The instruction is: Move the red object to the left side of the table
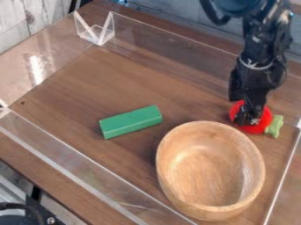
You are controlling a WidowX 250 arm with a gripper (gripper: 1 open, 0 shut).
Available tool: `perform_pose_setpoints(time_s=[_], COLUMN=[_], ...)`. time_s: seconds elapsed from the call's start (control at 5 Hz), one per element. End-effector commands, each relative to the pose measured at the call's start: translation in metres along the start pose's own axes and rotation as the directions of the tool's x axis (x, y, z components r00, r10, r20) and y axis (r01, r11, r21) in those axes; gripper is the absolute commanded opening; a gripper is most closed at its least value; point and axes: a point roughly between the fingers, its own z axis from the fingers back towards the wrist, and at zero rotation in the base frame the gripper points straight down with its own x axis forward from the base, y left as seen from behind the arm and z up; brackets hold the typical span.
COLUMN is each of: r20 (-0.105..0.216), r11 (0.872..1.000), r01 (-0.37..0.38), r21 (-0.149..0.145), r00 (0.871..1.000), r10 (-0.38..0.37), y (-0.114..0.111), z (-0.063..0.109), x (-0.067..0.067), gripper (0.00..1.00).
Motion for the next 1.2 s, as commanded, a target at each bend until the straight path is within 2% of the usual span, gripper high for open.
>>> perform_pose_setpoints(time_s=[0.0, 0.2, 0.4, 0.6, 0.8, 1.0], r20=[0.031, 0.008, 0.005, 0.023, 0.028, 0.022], r11=[0.998, 0.991, 0.979, 0.968, 0.957, 0.924], r01=[-0.048, -0.099, -0.158, -0.181, -0.219, -0.321], r21=[0.045, 0.087, 0.131, 0.174, 0.190, 0.206], r00=[0.998, 0.995, 0.987, 0.983, 0.976, 0.946], r10=[0.047, 0.099, 0.159, 0.180, 0.218, 0.324], y=[0.011, 0.008, 0.007, 0.030, 0.045, 0.043], z=[0.021, 0.046, 0.076, 0.107, 0.118, 0.122], x=[0.013, 0.009, 0.002, -0.023, -0.050, -0.077], gripper=[0.00, 0.00, 0.00, 0.00, 0.00, 0.00])
